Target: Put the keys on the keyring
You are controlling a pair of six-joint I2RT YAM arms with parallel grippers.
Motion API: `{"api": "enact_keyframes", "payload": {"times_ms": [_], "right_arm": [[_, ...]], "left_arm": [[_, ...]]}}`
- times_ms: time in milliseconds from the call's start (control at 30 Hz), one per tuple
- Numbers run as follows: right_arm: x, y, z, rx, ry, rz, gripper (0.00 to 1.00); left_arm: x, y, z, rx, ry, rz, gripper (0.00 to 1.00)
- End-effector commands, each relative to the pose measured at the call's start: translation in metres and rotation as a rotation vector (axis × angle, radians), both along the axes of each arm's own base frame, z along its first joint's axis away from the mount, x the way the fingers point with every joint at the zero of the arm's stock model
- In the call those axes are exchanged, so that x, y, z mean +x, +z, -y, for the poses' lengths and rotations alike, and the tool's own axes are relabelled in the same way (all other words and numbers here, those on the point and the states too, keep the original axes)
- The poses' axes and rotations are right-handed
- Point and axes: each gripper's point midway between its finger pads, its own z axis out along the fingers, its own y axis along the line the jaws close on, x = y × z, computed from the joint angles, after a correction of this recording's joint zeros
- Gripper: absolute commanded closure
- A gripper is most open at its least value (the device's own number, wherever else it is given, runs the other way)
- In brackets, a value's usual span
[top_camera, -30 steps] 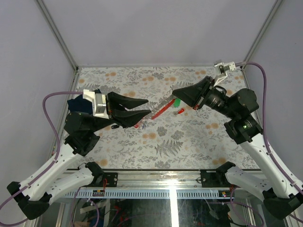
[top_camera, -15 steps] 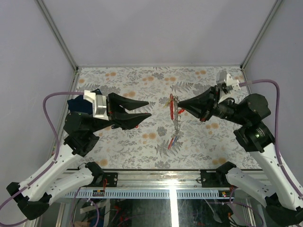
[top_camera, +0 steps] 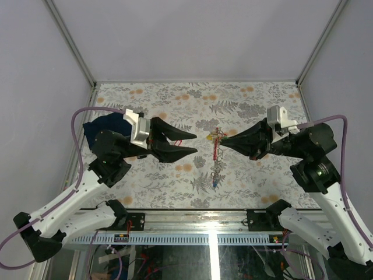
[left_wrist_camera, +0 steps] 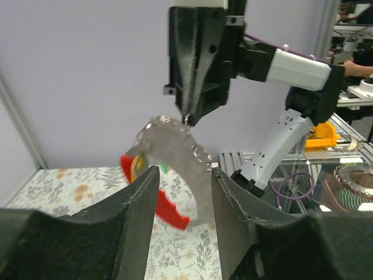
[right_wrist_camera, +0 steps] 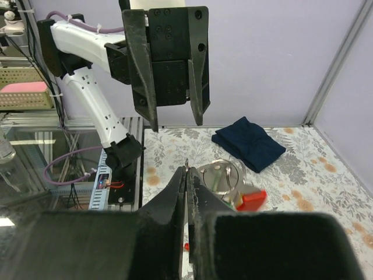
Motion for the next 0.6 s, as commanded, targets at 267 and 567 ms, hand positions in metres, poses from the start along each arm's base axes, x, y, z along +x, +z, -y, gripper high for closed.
{"api": "enact_keyframes", "payload": {"times_ms": [267,567], "right_arm": [[-0.014,0.013,-0.003,0.045,0.098,0.131,1.00],[-0.009,0.011,-0.002,0.052,0.063,0.128,1.00]], "left_arm": [[-0.023,0.011,0.020,0.041,-0.059,0.204,0.60],[-0.003,0.013,0.029,0.046,0.045,0.090,0.67]]}}
